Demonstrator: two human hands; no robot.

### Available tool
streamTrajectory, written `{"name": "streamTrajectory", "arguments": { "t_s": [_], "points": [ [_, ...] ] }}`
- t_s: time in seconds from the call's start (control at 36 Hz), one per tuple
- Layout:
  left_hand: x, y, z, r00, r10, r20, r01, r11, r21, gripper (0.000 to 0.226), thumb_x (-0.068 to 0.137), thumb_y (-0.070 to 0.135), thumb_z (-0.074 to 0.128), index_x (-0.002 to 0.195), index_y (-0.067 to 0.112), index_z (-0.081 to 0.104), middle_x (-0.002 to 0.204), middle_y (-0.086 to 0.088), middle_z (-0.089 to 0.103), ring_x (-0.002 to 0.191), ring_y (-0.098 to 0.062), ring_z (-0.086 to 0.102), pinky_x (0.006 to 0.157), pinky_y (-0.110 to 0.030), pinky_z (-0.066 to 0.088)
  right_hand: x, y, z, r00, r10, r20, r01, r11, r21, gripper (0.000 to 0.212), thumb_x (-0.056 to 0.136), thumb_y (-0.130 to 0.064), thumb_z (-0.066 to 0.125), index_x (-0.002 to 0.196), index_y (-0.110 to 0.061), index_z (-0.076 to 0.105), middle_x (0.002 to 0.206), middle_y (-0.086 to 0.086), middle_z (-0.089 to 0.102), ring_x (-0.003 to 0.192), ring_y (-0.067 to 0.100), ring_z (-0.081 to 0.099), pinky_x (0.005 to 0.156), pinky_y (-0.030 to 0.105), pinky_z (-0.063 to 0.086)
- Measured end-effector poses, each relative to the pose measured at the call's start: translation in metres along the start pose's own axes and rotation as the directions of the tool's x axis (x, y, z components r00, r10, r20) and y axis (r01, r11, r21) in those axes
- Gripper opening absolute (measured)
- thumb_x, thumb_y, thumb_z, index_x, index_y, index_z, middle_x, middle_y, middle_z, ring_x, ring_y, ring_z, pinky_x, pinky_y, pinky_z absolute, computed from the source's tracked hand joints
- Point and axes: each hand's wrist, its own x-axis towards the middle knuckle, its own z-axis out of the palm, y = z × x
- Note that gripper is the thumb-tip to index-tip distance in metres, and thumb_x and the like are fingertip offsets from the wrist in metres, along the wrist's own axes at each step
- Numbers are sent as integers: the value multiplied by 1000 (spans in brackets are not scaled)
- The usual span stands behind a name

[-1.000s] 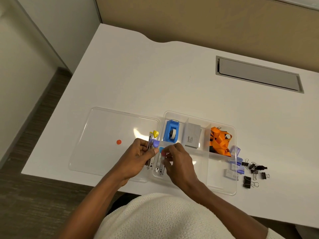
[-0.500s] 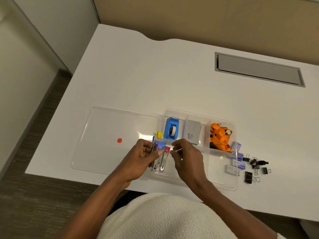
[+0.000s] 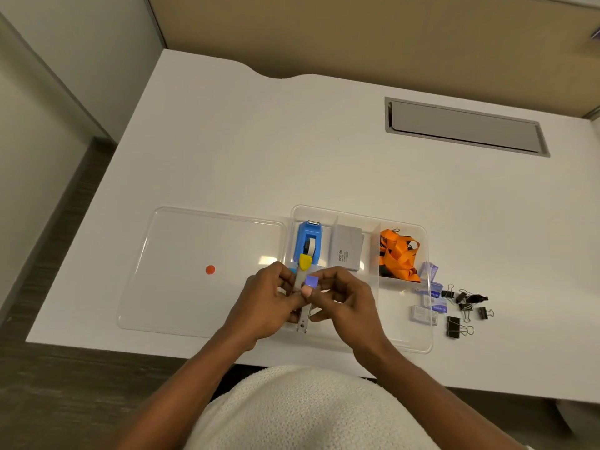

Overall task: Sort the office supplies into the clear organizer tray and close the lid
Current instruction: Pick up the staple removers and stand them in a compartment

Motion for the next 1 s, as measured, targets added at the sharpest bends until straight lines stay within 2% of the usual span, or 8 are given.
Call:
{"name": "streamTrajectory", "arguments": {
  "t_s": [0.17, 0.25, 0.39, 0.53, 0.58, 0.72, 0.89, 1.0],
  "points": [
    [-4, 1, 2, 997, -73, -8, 72, 991, -112, 37, 75, 26, 90, 99, 13, 65, 90, -6, 76, 72, -19, 79, 64, -38, 66, 4, 4, -10, 984, 87, -154, -76, 994, 77, 11, 89, -19, 77, 99, -19, 73, 90, 6, 78, 82, 27, 76, 66, 36, 64],
    [-5, -3, -6, 990, -107, -93, 95, 987, -130, 34, 77, 28, 88, 97, 14, 64, 88, -5, 75, 68, -19, 79, 68, -41, 66, 12, 4, -17, 987, 51, -153, -72, 989, -131, 15, 87, -18, 79, 100, -18, 71, 89, 0, 77, 77, 21, 75, 73, 38, 65],
    [-5, -12, -22, 981, -133, -145, 119, 988, -96, 35, 79, 28, 85, 103, 14, 63, 93, -7, 76, 71, -16, 79, 72, -43, 66, 18, 3, -8, 998, -36, -49, 2, 828, -560, 14, 90, -25, 77, 99, -24, 66, 98, -10, 74, 75, 6, 72, 73, 24, 59],
    [-6, -15, -29, 979, -130, -160, 126, 992, -29, 34, 80, 32, 84, 102, 19, 62, 94, -4, 76, 72, -14, 79, 74, -42, 66, 25, 8, 17, 1000, -5, 12, 13, 568, -823, 25, 90, -15, 75, 113, -16, 67, 108, 3, 73, 89, 18, 68, 83, 28, 57],
    [-5, -13, -28, 977, -128, -170, 128, 992, -10, 33, 81, 34, 83, 102, 20, 62, 95, -3, 76, 71, -13, 79, 74, -43, 66, 30, 10, 25, 999, -7, 42, 40, 466, -884, 29, 93, -16, 72, 120, -13, 64, 109, 7, 72, 89, 19, 66, 79, 24, 50],
    [-7, -8, -20, 979, -108, -171, 111, 994, 7, 33, 81, 35, 84, 101, 20, 62, 93, -1, 76, 69, -11, 78, 69, -39, 66, 41, 10, 30, 996, -22, 85, 87, 401, -912, 48, 97, -17, 67, 141, -11, 47, 113, 9, 70, 93, 20, 68, 80, 25, 51],
    [-10, -4, -11, 985, -97, -139, 97, 995, -10, 32, 80, 35, 84, 99, 21, 62, 85, 3, 77, 67, -10, 77, 67, -39, 66, 35, -6, 10, 996, -67, 59, 83, 440, -894, 52, 87, -7, 78, 134, -14, 56, 111, 6, 76, 99, 22, 72, 91, 33, 55],
    [-7, -2, -8, 988, -111, -107, 116, 992, 39, 36, 80, 38, 84, 102, 20, 62, 84, 4, 78, 67, -11, 77, 72, -41, 66, 34, -24, -8, 996, -58, -67, -1, 750, -662, 21, 99, -8, 62, 118, -13, 68, 96, 4, 78, 74, 12, 76, 75, 31, 64]
  ]
}}
